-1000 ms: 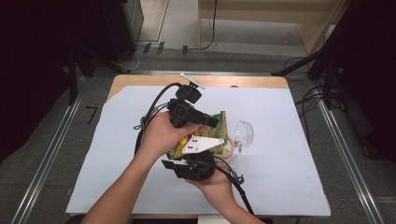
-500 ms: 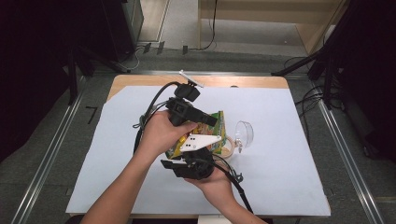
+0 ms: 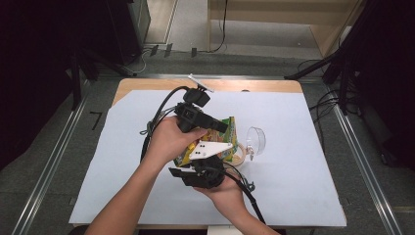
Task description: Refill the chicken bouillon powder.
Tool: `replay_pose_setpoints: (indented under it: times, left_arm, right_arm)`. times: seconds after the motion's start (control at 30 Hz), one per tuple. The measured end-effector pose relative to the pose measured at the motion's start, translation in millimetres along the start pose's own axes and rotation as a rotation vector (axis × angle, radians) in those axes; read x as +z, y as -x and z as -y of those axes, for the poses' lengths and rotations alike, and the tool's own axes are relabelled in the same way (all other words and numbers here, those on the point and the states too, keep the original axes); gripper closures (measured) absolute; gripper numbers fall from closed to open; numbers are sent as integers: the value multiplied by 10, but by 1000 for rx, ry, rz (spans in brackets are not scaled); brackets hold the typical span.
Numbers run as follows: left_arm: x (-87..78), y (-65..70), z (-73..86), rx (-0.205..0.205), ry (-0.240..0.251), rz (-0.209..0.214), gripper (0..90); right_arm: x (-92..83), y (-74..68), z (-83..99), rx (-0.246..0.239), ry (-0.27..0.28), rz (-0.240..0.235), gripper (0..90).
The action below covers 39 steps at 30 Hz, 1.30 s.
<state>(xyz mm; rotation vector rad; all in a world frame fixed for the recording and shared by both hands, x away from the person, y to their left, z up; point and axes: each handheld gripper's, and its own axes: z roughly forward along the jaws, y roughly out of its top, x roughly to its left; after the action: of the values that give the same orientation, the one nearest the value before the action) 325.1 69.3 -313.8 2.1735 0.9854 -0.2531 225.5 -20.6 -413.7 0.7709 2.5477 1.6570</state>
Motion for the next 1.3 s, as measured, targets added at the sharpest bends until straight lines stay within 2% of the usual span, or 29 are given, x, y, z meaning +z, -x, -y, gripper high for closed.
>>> replay_pose_setpoints:
  times: [1.3]
  left_arm:
    - [12, 46, 13, 9, -3, -7, 777]
  right_arm:
    - [-7, -5, 27, -3, 7, 0, 684]
